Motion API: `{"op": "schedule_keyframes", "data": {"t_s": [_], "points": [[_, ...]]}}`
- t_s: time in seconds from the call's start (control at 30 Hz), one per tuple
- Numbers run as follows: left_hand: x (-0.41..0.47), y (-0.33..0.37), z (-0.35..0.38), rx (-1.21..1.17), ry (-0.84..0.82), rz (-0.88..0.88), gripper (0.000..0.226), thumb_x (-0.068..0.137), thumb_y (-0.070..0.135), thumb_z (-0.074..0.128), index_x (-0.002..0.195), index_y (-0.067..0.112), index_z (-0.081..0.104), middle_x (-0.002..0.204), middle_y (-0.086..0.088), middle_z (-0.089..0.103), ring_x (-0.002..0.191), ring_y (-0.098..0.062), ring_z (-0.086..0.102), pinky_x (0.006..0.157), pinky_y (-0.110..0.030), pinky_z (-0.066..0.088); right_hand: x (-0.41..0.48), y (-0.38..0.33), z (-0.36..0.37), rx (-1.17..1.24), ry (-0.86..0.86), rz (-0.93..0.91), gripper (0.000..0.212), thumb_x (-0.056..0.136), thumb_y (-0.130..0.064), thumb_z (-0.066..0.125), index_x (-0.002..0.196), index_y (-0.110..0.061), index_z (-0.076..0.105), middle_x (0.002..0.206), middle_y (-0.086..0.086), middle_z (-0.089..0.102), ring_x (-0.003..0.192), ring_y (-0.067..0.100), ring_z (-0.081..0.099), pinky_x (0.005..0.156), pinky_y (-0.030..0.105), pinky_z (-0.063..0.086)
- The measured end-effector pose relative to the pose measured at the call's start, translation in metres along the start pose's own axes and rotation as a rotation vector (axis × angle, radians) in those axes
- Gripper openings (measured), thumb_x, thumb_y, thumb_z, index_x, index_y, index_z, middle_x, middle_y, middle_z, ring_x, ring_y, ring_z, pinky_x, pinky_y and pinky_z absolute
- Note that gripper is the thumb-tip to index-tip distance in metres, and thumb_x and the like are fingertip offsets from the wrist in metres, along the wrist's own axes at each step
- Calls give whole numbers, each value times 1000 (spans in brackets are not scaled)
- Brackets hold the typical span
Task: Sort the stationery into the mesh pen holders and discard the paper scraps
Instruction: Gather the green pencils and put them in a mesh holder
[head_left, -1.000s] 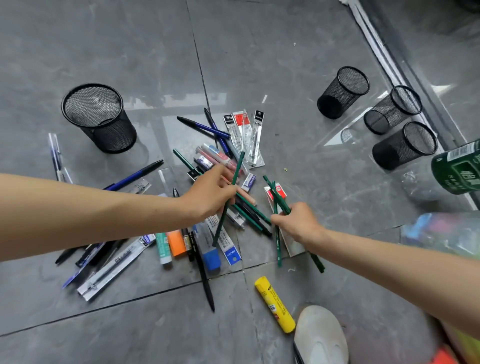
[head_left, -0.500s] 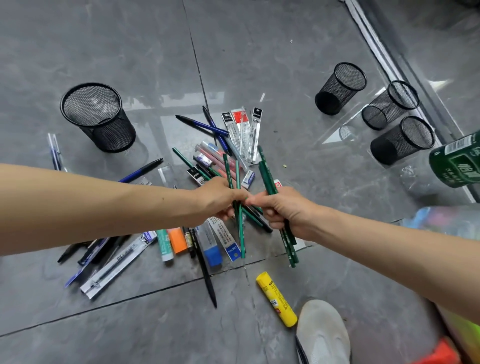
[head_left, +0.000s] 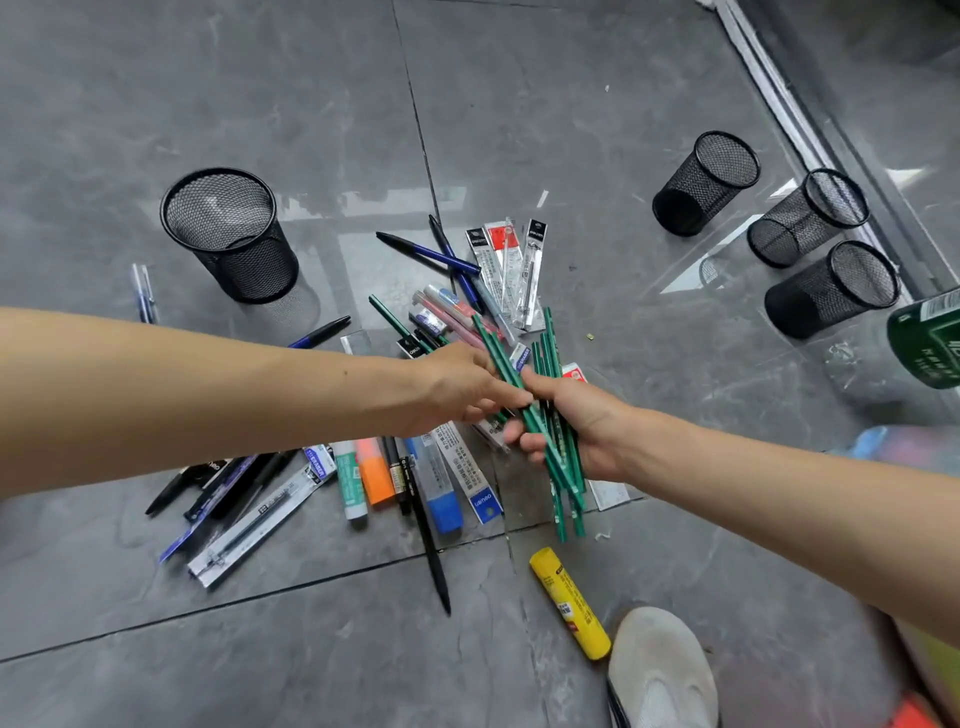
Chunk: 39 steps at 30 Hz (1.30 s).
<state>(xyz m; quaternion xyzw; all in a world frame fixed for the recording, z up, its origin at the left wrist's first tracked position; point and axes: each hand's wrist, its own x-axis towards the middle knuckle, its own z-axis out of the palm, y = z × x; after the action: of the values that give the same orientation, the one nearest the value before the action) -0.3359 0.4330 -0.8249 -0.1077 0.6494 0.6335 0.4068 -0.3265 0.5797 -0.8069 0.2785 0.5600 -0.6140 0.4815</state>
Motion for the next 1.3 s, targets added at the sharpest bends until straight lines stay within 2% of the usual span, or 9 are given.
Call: {"op": "schedule_keyframes", "data": {"t_s": [0.13,0.27,0.37,0.5,0.73,0.8,0.97,1.1,1.3], "points": [[4,-5,-12,305,31,103,19,82,3,66,71,15,56,80,-3,60,63,-10,49,56,-21,39,6,-4,-8,-109,75,-147,39,92,-50,48,92,-13,60,43,1,39,29,6,22,32,13,24],[15,-7,-35,1289,119,458,4,89,16,55,92,17,53,93,2,51,83,-17,50,62,-27,36,12,-6,-18,-340,201,-313,30,95,-32,54,80,-7,60,45,3,44,31,9,28,36,18,27],[28,-17,-48,1583,109,635,12,92,12,46,102,12,54,99,-3,50,85,-19,49,55,-27,32,18,-4,-27,-316,265,-310,17,96,-11,51,84,-3,61,53,6,53,37,11,38,38,20,34],[35,-21,-49,1703,-16,815,14,90,1,49,101,7,55,92,-6,50,70,-18,43,43,-23,20,21,1,-35,-424,334,-274,11,92,-5,56,82,-9,58,55,6,49,35,9,33,35,16,26],[30,-24,-36,1876,-319,775,18,87,7,41,98,5,55,93,-5,46,75,-23,51,55,-34,39,23,-2,-41,-594,453,-276,14,86,-10,68,81,-10,55,52,3,45,37,8,35,33,18,24],[22,-26,-42,1801,-311,856,9,81,7,50,89,5,50,84,-4,41,67,-24,48,50,-33,31,25,-2,-41,-600,453,-274,12,86,-11,68,81,-9,56,53,2,45,37,8,36,34,18,25],[12,-14,-71,1760,-157,1068,37,66,-5,65,83,13,38,69,2,34,53,-12,34,36,-20,28,25,0,-41,-681,451,-286,11,85,-10,68,77,-9,60,54,1,49,39,6,39,32,14,29],[20,-4,-95,1878,-49,1021,34,73,-6,62,96,11,45,74,-4,47,56,-14,43,38,-19,32,30,2,-42,-800,489,-315,10,82,-7,70,78,-9,62,58,0,53,44,8,44,36,16,32],[30,3,-80,2167,-213,688,25,99,8,37,122,8,44,100,-4,45,84,-15,47,69,-26,47,41,2,-39,-976,484,-333,6,79,-6,73,84,-7,69,66,2,59,57,12,54,56,22,43]]}}
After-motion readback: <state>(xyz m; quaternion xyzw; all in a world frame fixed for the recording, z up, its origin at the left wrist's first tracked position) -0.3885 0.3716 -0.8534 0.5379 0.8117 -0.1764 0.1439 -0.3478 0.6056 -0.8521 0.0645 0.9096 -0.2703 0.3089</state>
